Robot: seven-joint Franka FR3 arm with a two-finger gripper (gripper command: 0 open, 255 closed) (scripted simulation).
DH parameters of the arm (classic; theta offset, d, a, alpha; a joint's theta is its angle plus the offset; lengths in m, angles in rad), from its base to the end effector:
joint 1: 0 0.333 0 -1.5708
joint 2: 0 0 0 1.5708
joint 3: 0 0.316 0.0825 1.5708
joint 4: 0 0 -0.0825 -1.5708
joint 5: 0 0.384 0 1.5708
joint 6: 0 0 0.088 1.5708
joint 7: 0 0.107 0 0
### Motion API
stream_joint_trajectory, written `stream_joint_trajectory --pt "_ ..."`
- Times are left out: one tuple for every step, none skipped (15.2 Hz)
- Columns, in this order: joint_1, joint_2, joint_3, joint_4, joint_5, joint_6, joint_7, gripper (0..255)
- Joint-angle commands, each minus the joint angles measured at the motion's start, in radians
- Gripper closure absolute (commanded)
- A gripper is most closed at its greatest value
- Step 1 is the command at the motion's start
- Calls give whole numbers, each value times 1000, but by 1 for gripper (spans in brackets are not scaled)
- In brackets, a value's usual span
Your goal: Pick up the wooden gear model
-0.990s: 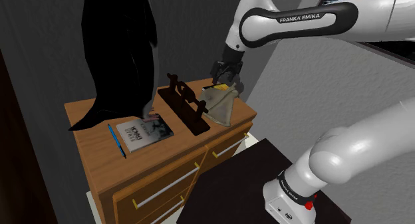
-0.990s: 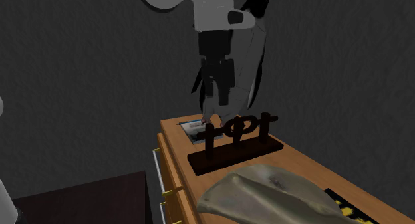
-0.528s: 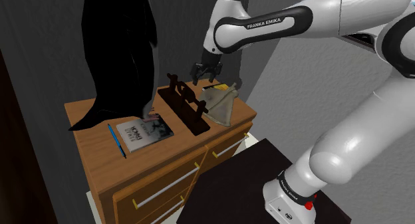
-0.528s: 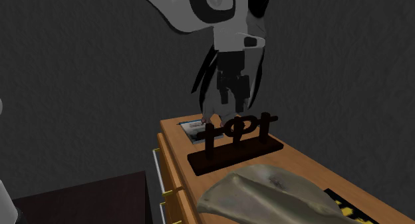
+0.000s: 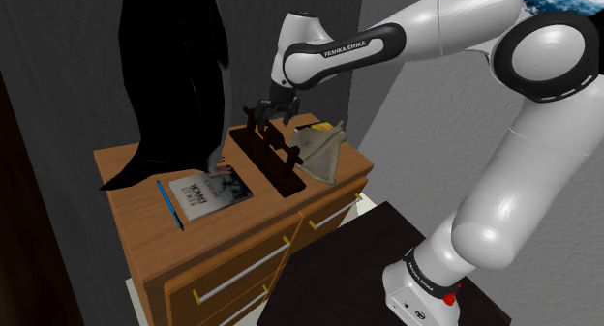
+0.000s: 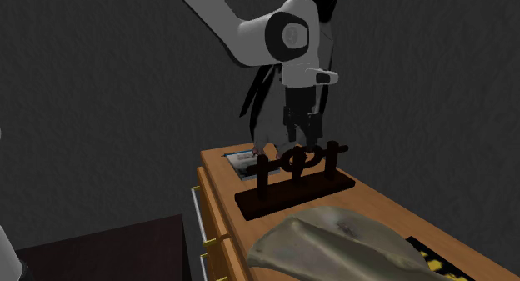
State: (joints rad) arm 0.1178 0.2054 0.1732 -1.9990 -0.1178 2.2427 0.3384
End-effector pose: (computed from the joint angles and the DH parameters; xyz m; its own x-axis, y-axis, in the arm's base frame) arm 0.5724 0.1646 0.3629 0.9981 0.0209 0.0580 0.0184 -0.9989 0.0432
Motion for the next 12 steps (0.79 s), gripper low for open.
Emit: stream_joint_trajectory --pt "1 14 -1 -9 -5 24 6 0" --pt "2 21 -2 -14 -8 35 8 0" --pt "2 28 -2 -19 -10 47 10 0" --pt "3 36 -3 -23 -13 59 12 0" --pt "3 40 -4 -26 -15 65 14 0" --pt "3 40 -4 -26 -15 65 14 0" --pt "3 43 -4 -23 -15 65 13 255" --pt "3 42 -4 -22 -15 64 14 255" --pt "3 42 -4 -23 -15 65 14 255" --pt "3 42 -4 -23 -15 65 14 255" --pt "3 42 -4 -23 -15 65 13 255" --pt "3 42 -4 -22 -15 64 13 255"
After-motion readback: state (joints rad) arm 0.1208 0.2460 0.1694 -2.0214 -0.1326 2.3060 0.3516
